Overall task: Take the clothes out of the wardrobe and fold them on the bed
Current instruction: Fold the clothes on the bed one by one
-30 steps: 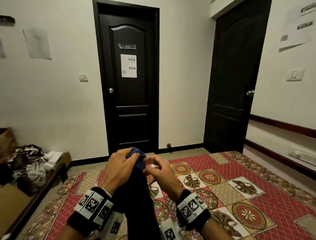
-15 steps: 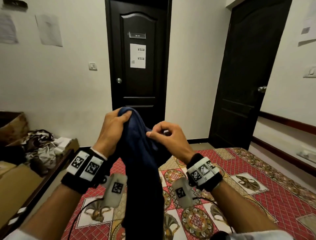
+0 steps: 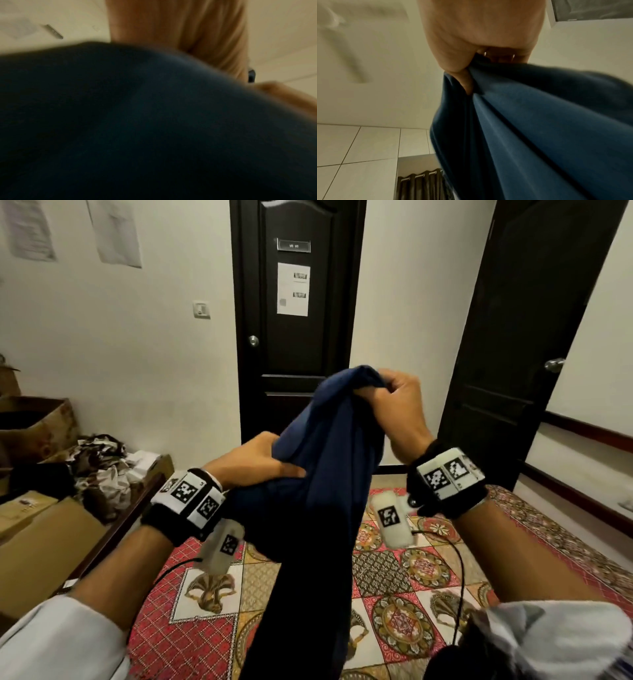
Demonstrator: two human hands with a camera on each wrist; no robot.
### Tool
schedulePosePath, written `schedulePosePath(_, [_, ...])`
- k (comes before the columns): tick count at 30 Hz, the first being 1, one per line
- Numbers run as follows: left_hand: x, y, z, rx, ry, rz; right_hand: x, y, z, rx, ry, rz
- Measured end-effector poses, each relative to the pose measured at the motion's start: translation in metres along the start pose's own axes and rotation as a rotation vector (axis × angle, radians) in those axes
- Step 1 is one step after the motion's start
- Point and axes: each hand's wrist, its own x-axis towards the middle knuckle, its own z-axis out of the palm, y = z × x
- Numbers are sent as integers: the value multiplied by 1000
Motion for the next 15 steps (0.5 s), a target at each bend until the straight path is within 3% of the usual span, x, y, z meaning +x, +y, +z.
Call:
schedulePosePath(2, [7,-19,-7,73,149,-35,14,-3,-12,-71,46,-53])
schedulePosePath(5, [22,-23,-35,-144,493,-70,32,12,-32,-179,77,-15])
schedulePosePath(7, [33,-11,-57,-266,614,11,39,24,-38,-232,67,27])
schedulePosePath(12, [54,17,-84,-177,685,149,41,38,-51,-350,98,-49])
schedulePosePath(15, [57,10,-84,-159,620,86,38,41,-66,-701,103,-80])
